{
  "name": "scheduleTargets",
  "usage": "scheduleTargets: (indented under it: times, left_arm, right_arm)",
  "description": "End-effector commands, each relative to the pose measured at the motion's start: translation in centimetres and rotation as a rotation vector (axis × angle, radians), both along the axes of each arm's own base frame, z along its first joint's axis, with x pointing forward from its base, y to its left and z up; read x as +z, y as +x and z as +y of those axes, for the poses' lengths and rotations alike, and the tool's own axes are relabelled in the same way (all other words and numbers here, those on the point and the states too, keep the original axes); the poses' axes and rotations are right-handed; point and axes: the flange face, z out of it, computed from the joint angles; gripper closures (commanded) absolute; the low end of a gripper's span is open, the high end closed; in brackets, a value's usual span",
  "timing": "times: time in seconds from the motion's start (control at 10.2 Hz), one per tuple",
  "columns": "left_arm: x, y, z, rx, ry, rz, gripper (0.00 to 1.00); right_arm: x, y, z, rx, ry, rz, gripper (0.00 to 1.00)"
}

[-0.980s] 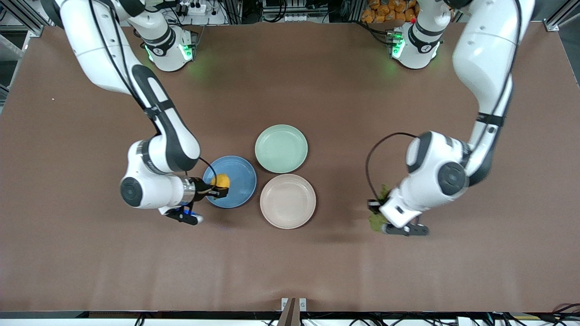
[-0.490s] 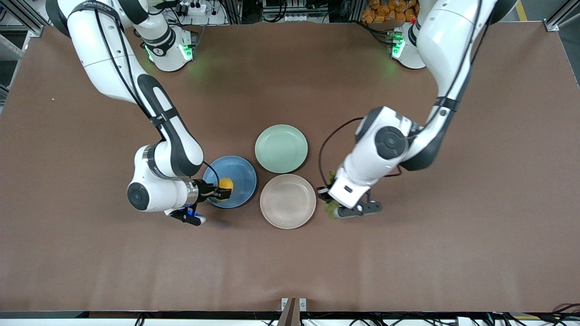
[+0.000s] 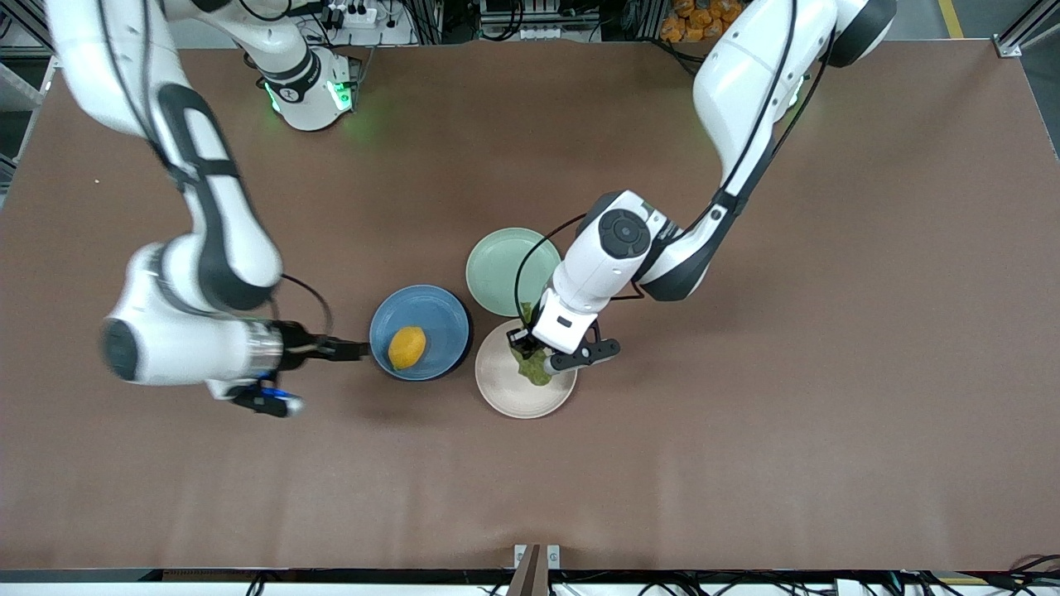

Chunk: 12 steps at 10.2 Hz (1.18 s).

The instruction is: Place lemon and lettuce in plates

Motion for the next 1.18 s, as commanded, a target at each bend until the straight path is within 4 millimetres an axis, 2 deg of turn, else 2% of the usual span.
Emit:
scheduleTargets:
  times: [0.0, 0.1, 0.2, 0.29, 0.39, 0.59, 0.88, 0.98, 1.08]
  left_arm:
    - [-1.3, 1.5, 1.6, 0.045, 0.006, 0.000, 0.64]
    - [-1.1, 1.7, 1.9, 0.051, 0.005, -0.001, 0.60]
    - [-0.7, 1.8, 2.0, 0.054, 0.002, -0.006, 0.13]
    - [-0.5, 1.9, 2.1, 0.054, 0.005, -0.011, 0.00]
    - [0.7, 2.3, 2.5, 0.060, 0.002, -0.025, 0.00]
    - [4.1, 4.5, 5.9, 0.072, 0.040, -0.038, 0.00]
    - [13.9, 5.1, 11.6, 0.035, 0.181, -0.007, 0.00]
    - [17.0, 5.2, 14.4, -0.017, 0.229, 0.001, 0.00]
    - [20.1, 5.5, 18.0, -0.089, 0.275, -0.006, 0.00]
  right_arm:
    - [5.5, -1.4, -5.3, 0.066, -0.063, -0.063, 0.00]
    - [8.9, -2.1, -6.9, 0.096, -0.137, -0.086, 0.00]
    - [12.4, -3.0, -7.6, 0.135, -0.218, -0.120, 0.00]
    - [15.9, -3.9, -8.1, 0.182, -0.304, -0.136, 0.00]
    - [19.0, -5.3, -8.8, 0.193, -0.348, -0.128, 0.00]
    - [23.5, -7.2, -9.1, 0.186, -0.374, -0.189, 0.00]
    - [25.8, -8.1, -9.1, 0.179, -0.378, -0.228, 0.00]
    - [26.9, -8.6, -9.3, 0.172, -0.383, -0.249, 0.00]
    - [27.0, -8.7, -9.3, 0.172, -0.385, -0.250, 0.00]
